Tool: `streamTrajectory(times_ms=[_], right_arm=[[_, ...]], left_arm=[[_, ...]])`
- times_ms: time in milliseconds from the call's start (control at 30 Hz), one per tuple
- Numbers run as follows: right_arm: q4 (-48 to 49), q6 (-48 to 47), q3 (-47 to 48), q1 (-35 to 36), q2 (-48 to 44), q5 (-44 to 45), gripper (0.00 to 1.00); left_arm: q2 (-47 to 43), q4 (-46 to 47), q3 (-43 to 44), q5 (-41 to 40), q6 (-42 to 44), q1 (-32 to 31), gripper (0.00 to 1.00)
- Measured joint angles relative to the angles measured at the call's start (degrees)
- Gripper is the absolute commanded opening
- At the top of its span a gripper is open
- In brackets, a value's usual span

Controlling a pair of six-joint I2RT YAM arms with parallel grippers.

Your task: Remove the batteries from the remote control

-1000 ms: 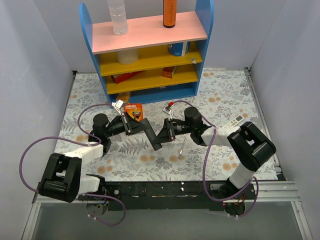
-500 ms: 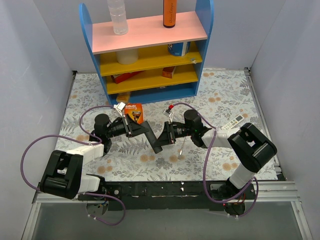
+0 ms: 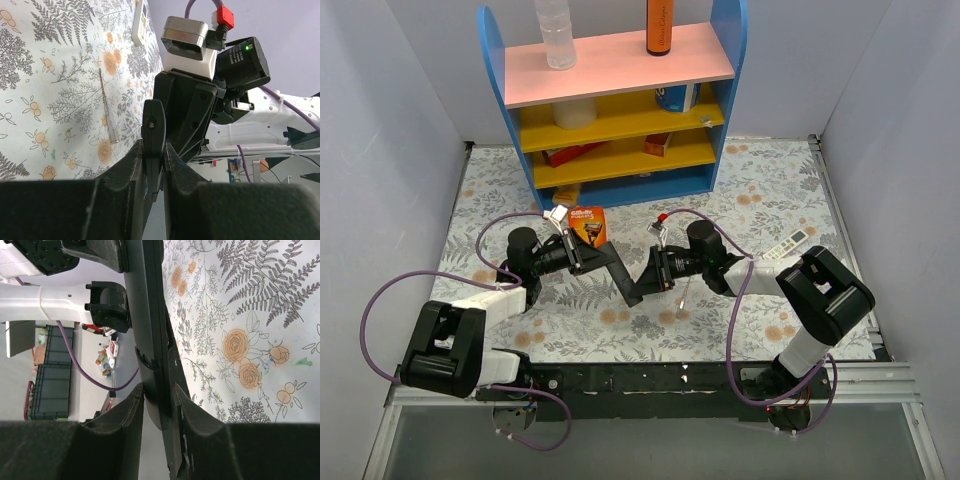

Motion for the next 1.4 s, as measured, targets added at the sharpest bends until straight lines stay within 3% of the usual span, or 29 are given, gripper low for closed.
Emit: streamTrajectory(times_ms=[133, 433, 800, 900, 933, 1067, 1167, 1400], right_arm=[[-0.4, -0.2, 0.0, 0.0, 0.0, 0.1, 0.46], [-3.6, -1.0, -2.3, 0.0, 0.0, -0.2, 0.31], [-3.8, -1.2, -2.1, 0.0, 0.0, 0.1, 0.27], [-4.7, -1.5, -1.8, 0.0, 0.0, 0.5, 0.37], [-5.6, -1.7, -1.5, 0.0, 0.0, 0.8, 0.51], [-9.2, -4.4, 0.4, 0.0, 0.0, 3.3, 0.79], [-13.1, -7.8, 2.7, 0.2, 0.0, 5.8, 0.85], [-24.1, -19.1, 13.1, 2.3, 1.7, 12.5, 0.83]], left_arm=[[0.0, -0.9, 0.0, -0.1, 0.4, 0.0, 0.0], [-0.1, -3.9, 0.7, -3.2, 3.3, 0.9, 0.0], [-0.1, -10.9, 1.9, -6.4, 7.0, 0.9, 0.0], [-0.1, -13.4, 2.5, -7.6, 8.2, 0.9, 0.0], [-0.1, -14.0, 2.6, -8.0, 8.5, 0.9, 0.0], [-0.1, -15.9, 2.6, -9.0, 9.2, 0.9, 0.0], [-0.1, -16.9, 2.6, -9.6, 9.4, 0.9, 0.0], [0.0, -20.3, 3.5, -11.3, 9.5, 0.9, 0.0]])
